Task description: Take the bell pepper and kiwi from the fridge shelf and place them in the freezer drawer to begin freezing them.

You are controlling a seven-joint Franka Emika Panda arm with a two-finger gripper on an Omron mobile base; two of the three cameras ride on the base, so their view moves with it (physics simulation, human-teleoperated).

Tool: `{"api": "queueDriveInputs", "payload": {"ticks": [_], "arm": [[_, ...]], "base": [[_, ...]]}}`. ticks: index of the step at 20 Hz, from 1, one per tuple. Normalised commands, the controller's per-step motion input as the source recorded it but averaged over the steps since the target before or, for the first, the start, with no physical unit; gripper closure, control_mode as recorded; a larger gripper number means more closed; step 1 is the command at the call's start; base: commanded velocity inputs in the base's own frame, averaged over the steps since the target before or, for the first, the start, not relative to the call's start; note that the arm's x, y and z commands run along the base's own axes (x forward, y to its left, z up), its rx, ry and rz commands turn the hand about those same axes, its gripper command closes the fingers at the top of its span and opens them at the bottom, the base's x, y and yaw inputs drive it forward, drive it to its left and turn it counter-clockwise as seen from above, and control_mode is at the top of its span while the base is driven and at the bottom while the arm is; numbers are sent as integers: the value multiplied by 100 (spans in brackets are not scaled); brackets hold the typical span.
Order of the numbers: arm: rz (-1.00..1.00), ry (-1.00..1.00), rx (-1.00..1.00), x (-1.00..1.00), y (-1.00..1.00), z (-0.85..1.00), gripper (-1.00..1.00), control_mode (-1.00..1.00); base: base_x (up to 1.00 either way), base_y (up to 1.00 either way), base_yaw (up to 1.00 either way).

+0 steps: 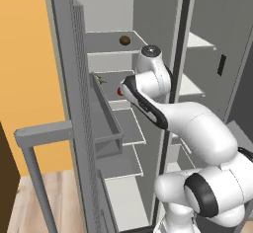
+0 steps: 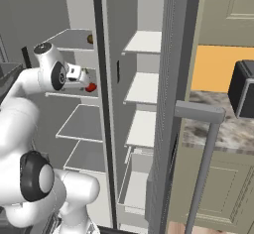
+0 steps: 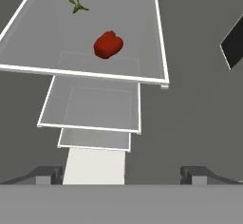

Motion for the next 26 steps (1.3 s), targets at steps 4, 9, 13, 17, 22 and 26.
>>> {"api": "queueDriveInputs", "payload": {"ticks": [4, 9, 13, 17, 22, 26], "arm": [[-5, 0, 0, 25, 5, -20, -100, -100], [-3, 0, 0, 33, 4, -15, -100, -100], [-3, 0, 0, 38, 14, -13, -100, -100], [-4, 0, 0, 35, 13, -29, -100, -100], [-4, 0, 2, 28, 2, -27, -100, -100], [-3, 0, 0, 33, 13, -17, -100, -100]], "base": [[0, 0, 0], [0, 0, 0], [0, 0, 0], [0, 0, 0], [0, 0, 0], [0, 0, 0]]}}
